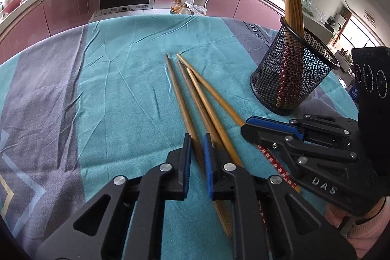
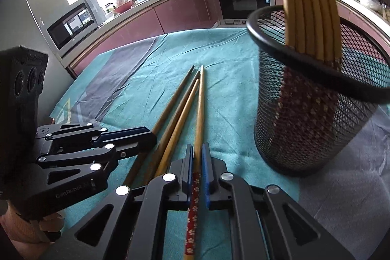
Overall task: Organize utensils
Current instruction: 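Close the left tool on a chopstick while the right tool grasps another chopstick, then raise the left tool's chopstick upright over the mesh cup while the right tool brings its own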
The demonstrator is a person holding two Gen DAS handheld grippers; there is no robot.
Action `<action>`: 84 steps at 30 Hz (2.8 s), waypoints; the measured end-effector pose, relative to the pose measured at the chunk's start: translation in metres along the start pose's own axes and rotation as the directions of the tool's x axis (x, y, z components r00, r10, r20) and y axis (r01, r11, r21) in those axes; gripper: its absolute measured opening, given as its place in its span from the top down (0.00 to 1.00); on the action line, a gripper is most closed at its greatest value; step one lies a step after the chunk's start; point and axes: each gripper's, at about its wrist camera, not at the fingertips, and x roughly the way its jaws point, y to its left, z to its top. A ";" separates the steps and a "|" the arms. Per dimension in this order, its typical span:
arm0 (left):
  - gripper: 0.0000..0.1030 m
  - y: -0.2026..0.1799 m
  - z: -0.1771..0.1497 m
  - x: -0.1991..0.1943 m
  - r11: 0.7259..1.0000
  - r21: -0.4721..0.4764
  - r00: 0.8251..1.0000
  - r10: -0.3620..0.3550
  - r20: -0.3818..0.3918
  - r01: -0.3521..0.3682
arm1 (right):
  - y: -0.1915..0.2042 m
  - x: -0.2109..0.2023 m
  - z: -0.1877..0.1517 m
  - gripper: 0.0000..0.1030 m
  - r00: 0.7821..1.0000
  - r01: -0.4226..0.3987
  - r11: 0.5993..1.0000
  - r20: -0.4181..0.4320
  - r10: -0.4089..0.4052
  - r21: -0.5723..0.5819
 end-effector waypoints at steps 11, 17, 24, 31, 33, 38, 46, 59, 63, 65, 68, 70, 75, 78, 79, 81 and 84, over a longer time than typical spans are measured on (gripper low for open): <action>0.86 -0.003 -0.009 -0.008 0.999 0.035 0.999 0.031 -0.010 -0.030 | 0.003 -0.008 -0.007 0.91 1.000 0.005 1.000 -0.009 -0.005 -0.013; 0.86 -0.001 0.002 0.002 0.998 0.041 0.999 0.041 -0.016 -0.041 | 0.008 0.002 0.002 0.82 0.999 0.032 0.998 -0.012 -0.033 -0.048; 0.90 -0.005 0.009 0.010 0.997 0.041 0.998 0.062 -0.008 -0.061 | 0.008 0.008 0.008 0.92 0.998 0.057 0.997 -0.004 -0.057 -0.052; 0.92 -0.002 0.007 0.006 0.999 0.002 0.999 0.047 0.000 -0.047 | 0.002 0.004 0.006 0.94 0.999 0.036 0.999 0.010 -0.036 -0.015; 0.92 -0.002 0.006 0.004 0.999 -0.005 0.999 0.041 0.004 -0.041 | 0.002 0.000 0.005 0.95 0.999 0.027 1.000 0.018 -0.027 -0.009; 0.93 -0.002 0.003 -0.010 1.000 -0.011 0.999 0.018 0.030 -0.017 | 0.002 -0.013 0.003 0.94 0.999 0.002 1.000 0.045 -0.002 -0.006; 0.93 -0.002 -0.001 -0.038 0.999 -0.016 0.996 -0.038 0.075 0.040 | 0.000 -0.040 -0.001 0.94 0.994 -0.051 0.999 0.096 0.051 -0.004; 0.93 -0.019 0.005 -0.078 0.989 0.022 0.979 -0.151 0.137 0.149 | -0.006 -0.082 -0.002 0.94 0.978 -0.092 0.996 0.186 0.091 -0.006; 0.93 -0.022 0.007 -0.087 0.982 0.029 0.972 -0.187 0.143 0.185 | -0.005 -0.088 -0.002 0.94 0.975 -0.093 0.996 0.201 0.092 -0.007; 0.93 -0.023 0.006 -0.090 0.979 0.030 0.968 -0.203 0.148 0.201 | -0.006 -0.092 -0.002 0.94 0.973 -0.095 0.995 0.211 0.095 -0.007; 0.93 -0.021 0.007 -0.093 0.976 0.032 0.964 -0.219 0.153 0.217 | -0.008 -0.098 -0.005 0.94 0.970 -0.096 0.995 0.222 0.095 -0.008; 0.93 -0.023 0.007 -0.096 0.973 0.036 0.960 -0.231 0.157 0.228 | -0.009 -0.102 -0.005 0.94 0.969 -0.095 0.995 0.229 0.094 -0.007; 0.93 -0.026 0.009 -0.103 0.967 0.049 0.952 -0.256 0.169 0.252 | -0.012 -0.112 -0.006 0.94 0.963 -0.093 0.996 0.254 0.091 -0.004; 0.93 -0.030 0.009 -0.105 0.965 0.057 0.949 -0.261 0.176 0.255 | -0.015 -0.117 -0.005 0.94 0.959 -0.092 0.996 0.267 0.089 -0.003; 0.93 -0.031 0.009 -0.106 0.965 0.059 0.948 -0.264 0.178 0.257 | -0.015 -0.118 -0.005 0.94 0.958 -0.090 0.996 0.271 0.088 -0.004; 0.93 -0.032 0.010 -0.107 0.963 0.061 0.946 -0.269 0.183 0.262 | -0.016 -0.121 -0.004 0.94 0.957 -0.088 0.996 0.279 0.087 -0.006; 0.93 -0.035 0.013 -0.111 0.961 0.068 0.941 -0.278 0.194 0.269 | -0.017 -0.125 -0.004 0.94 0.954 -0.085 0.996 0.288 0.084 -0.008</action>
